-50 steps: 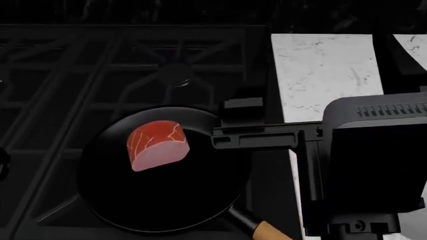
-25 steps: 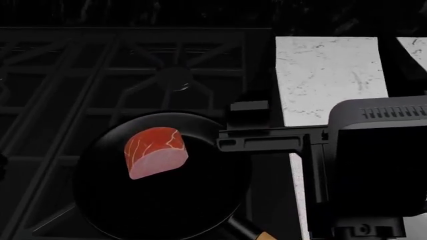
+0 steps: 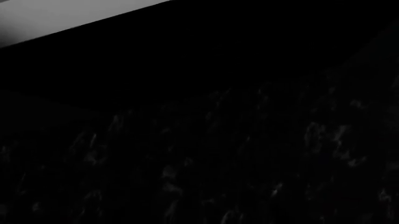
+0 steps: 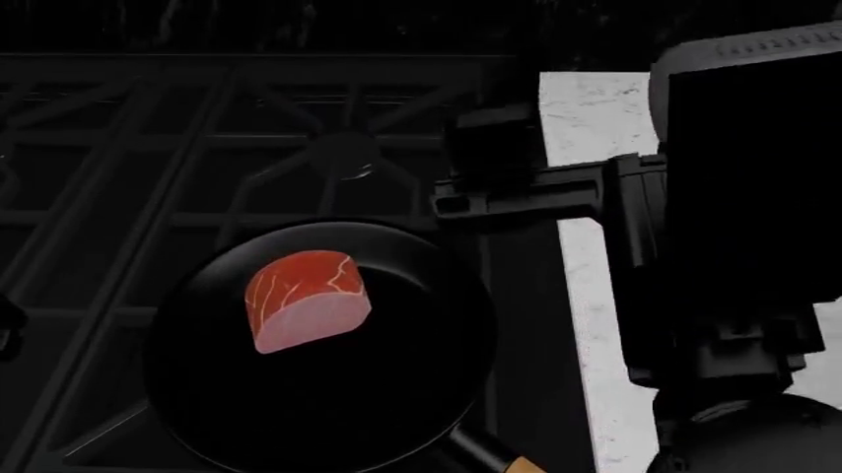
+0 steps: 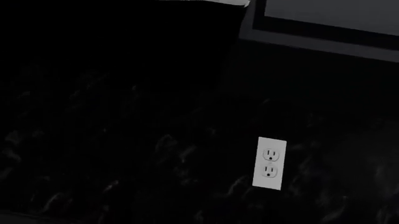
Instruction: Pick the pork loin from the pan and place it in the bowl.
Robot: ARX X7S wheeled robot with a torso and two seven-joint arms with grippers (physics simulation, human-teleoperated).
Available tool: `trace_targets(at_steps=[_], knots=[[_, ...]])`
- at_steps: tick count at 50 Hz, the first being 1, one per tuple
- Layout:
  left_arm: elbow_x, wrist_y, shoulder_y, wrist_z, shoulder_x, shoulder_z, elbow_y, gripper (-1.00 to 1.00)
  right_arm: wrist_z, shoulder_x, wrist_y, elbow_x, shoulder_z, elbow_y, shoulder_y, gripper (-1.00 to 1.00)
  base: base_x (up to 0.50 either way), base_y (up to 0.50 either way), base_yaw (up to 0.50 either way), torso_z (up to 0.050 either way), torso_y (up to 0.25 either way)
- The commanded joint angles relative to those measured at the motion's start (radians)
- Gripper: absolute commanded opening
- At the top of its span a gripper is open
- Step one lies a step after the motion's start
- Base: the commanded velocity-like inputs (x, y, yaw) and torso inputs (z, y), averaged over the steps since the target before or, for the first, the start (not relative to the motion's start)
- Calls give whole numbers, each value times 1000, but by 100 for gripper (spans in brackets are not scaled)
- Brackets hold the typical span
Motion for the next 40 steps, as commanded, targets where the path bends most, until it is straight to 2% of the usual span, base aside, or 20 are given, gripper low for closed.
trace_targets(at_steps=[1, 7, 12, 16, 20, 30, 33, 35, 38, 40], knots=[[5, 3, 1, -14, -1, 9, -12, 100, 231, 71, 112, 447, 6, 277, 274, 100, 0, 0, 0, 0, 0], [0, 3, 3, -17, -1, 1, -16, 100, 219, 110, 111, 571, -145, 481, 427, 100, 0, 0, 0, 0, 0], [-3, 7, 6, -21, 0, -5, -22, 100, 146, 127, 59, 516, -279, 636, 517, 100, 0, 0, 0, 0, 0], [1, 10, 15, -28, -2, -7, -23, 100, -8, 148, 12, 473, -450, 788, 592, 100, 0, 0, 0, 0, 0], [5, 5, 19, -34, -4, -9, -18, 100, -121, 154, -27, 445, -548, 891, 654, 100, 0, 0, 0, 0, 0], [21, -12, 1, -54, -4, 19, -26, 100, -528, 155, -199, 303, -904, 1183, 818, 100, 0, 0, 0, 0, 0], [23, -1, 5, -62, -1, 20, -42, 100, -621, 145, -235, 264, -1001, 1221, 849, 100, 0, 0, 0, 0, 0], [19, -63, -33, -60, -1, 17, -20, 100, -676, 137, -263, 245, -1044, 1245, 871, 100, 0, 0, 0, 0, 0], [32, -8, 7, -75, 0, 21, -38, 100, -793, 131, -329, 197, -1141, 1298, 904, 100, 0, 0, 0, 0, 0], [31, -64, -36, -75, -1, 26, -28, 100, -858, 137, -366, 186, -1177, 1304, 917, 100, 0, 0, 0, 0, 0]])
